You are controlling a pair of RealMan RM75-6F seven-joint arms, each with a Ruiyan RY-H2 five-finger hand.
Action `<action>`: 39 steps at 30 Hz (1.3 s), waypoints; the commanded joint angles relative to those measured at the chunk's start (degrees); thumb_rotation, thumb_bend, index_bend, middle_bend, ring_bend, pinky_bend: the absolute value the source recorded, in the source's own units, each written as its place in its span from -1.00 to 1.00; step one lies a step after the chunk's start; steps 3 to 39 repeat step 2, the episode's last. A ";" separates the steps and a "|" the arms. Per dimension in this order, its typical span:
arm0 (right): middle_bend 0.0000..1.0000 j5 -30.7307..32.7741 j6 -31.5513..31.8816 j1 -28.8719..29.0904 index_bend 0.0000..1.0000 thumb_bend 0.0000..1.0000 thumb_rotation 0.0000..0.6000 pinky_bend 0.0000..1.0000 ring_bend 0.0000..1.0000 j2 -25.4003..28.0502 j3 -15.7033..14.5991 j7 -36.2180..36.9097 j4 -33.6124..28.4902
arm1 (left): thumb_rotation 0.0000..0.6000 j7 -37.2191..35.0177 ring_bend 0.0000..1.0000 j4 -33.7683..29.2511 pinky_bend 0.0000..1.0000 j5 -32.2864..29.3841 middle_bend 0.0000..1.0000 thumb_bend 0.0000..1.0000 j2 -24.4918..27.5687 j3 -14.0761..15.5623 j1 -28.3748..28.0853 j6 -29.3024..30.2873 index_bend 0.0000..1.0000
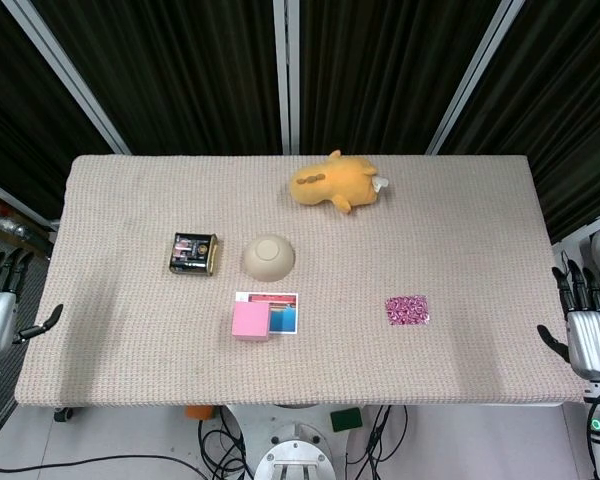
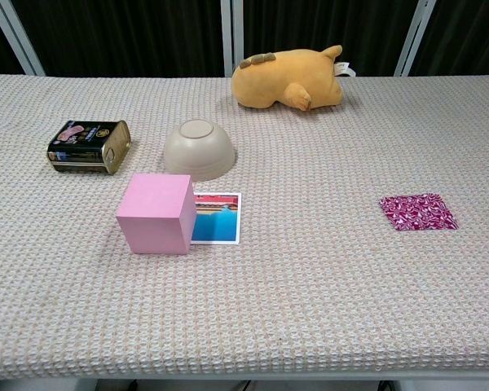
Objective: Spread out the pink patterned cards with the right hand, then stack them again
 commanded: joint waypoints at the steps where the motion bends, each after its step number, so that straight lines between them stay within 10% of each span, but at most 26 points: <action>1: -1.00 -0.85 -1.23 -0.28 -1.00 -0.04 1.00 -1.00 -1.00 -0.92 0.39 0.59 0.80 | -0.18 -0.98 -0.97 -2.06 -0.72 1.83 -0.90 -0.55 1.15 1.56 1.25 0.55 -0.86; 39: -1.00 -1.07 -1.56 -0.24 -1.00 -0.04 1.00 -1.00 -1.00 -1.05 0.55 0.58 0.85 | -0.18 -1.38 -0.97 -2.27 -0.72 2.29 -0.90 -0.55 1.32 1.72 1.34 0.52 -0.86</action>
